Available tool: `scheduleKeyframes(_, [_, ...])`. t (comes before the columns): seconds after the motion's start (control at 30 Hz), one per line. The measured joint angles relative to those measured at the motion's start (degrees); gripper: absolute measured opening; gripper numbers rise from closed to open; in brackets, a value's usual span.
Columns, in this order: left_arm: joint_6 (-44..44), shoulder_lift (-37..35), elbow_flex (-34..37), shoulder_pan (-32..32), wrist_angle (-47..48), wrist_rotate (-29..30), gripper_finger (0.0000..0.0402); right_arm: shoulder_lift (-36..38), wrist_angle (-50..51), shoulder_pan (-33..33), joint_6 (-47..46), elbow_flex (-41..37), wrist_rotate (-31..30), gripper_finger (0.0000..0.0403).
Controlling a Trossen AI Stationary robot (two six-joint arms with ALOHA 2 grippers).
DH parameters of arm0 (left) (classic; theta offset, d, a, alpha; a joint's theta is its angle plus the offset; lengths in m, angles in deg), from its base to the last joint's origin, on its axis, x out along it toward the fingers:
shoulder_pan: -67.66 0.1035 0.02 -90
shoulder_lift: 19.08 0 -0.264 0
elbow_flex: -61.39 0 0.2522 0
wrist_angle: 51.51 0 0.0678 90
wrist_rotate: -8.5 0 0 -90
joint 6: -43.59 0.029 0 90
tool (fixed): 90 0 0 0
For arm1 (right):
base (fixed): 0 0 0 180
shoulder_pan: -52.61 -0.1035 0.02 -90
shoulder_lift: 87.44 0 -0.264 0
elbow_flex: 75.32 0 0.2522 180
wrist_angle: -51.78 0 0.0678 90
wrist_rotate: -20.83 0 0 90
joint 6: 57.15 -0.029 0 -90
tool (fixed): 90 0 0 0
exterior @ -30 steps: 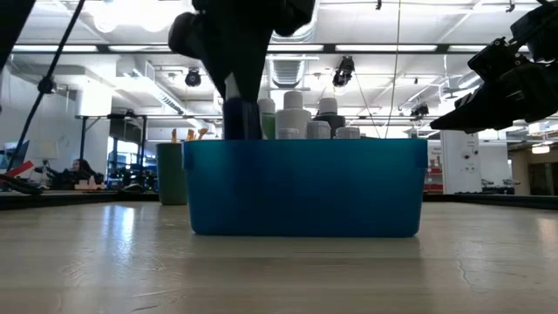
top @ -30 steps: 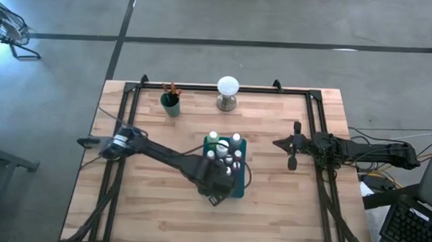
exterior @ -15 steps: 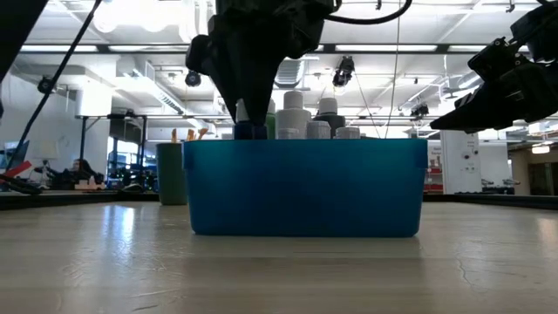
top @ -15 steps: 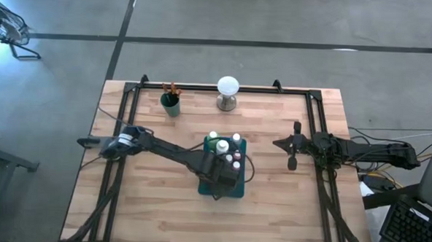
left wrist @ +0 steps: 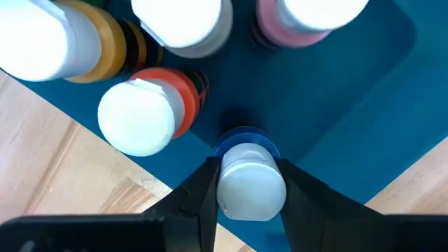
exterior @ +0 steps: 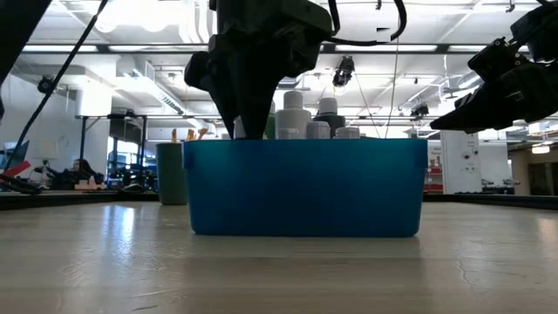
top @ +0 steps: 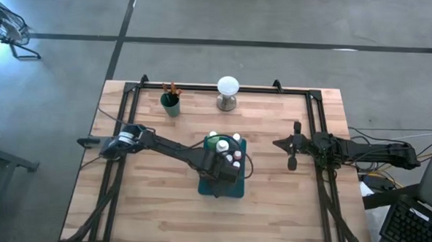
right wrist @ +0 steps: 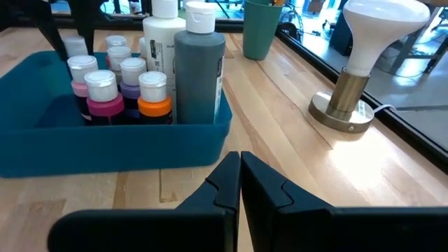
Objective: Pick & Place Paint Supplies
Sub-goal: Put the blue paint bottle into the blue bin, then return to Home Position
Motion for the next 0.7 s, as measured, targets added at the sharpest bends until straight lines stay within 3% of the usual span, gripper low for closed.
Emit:
scheduleKeyframes(0.27, [0.2,0.0,0.0,0.3,-0.6,0.0,0.0124,0.0,0.0,0.0,0.0,0.0,0.0,0.0008])
scheduleKeyframes(0.5, [-0.2,-0.1,0.1,0.3,-1.5,0.0,0.0200,0.0,0.0,0.0,-0.3,0.0,0.0,0.0008])
scheduleKeyframes(0.7, [-1.5,-0.3,0.1,0.4,-1.3,0.5,0.0221,0.0,0.0,0.0,-0.1,0.0,0.0,0.0008])
